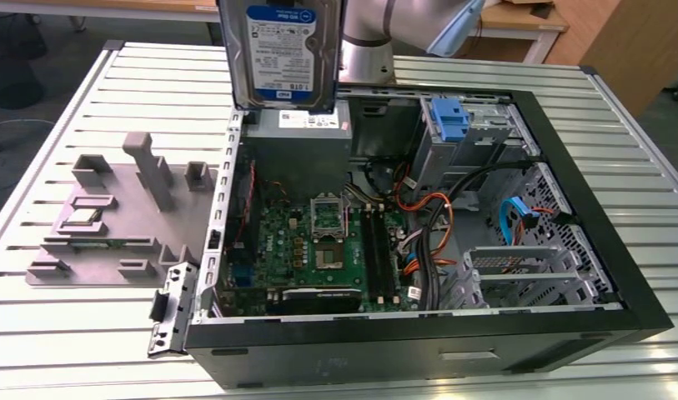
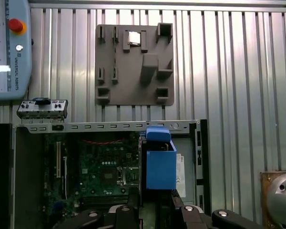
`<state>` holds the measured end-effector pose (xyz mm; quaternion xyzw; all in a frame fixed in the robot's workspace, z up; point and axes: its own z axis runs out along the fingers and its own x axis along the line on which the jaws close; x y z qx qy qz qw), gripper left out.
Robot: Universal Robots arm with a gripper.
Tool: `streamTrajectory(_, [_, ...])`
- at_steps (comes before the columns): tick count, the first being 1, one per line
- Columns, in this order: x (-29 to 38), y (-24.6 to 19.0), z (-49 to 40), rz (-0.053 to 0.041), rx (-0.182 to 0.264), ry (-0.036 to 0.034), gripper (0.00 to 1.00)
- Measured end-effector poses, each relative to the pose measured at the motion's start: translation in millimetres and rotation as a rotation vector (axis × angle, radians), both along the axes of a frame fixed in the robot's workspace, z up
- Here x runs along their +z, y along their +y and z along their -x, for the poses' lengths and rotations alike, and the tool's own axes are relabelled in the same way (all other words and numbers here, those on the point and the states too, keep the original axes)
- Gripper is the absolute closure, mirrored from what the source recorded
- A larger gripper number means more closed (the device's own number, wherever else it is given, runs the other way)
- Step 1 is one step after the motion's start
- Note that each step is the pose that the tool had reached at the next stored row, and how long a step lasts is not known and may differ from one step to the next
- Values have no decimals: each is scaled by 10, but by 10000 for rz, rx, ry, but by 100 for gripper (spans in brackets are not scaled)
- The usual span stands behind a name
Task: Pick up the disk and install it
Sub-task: 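Pick up the disk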
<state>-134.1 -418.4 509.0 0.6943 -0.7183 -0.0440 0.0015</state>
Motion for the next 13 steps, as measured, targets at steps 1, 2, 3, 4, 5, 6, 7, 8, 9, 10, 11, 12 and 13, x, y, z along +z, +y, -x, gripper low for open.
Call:
streamTrajectory(1, [-5,-36,-1,-2,1,0,65])
streamTrajectory(2, [-9,-73,-2,-4,1,0,65])
streamTrajectory(3, [-13,-112,-4,-5,1,1,65])
streamTrajectory(4, [-18,-150,-5,-8,1,0,65])
streamTrajectory(5, [-23,-188,-6,-10,1,0,65])
streamTrajectory(6, [-26,-225,-7,-10,0,1,65])
streamTrajectory(7, [-30,-262,-8,-11,0,1,65])
streamTrajectory(8, [-35,-297,-10,-13,1,0,65])
streamTrajectory(9, [-39,-325,-13,-15,1,-1,65])
streamTrajectory(10, [-42,-349,-20,-12,1,1,65])
streamTrajectory(11, [-45,-371,-28,-13,1,2,65])
streamTrajectory(12, [-49,-391,-40,-13,0,4,65])
streamTrajectory(13, [-52,-410,-56,-14,1,7,65])
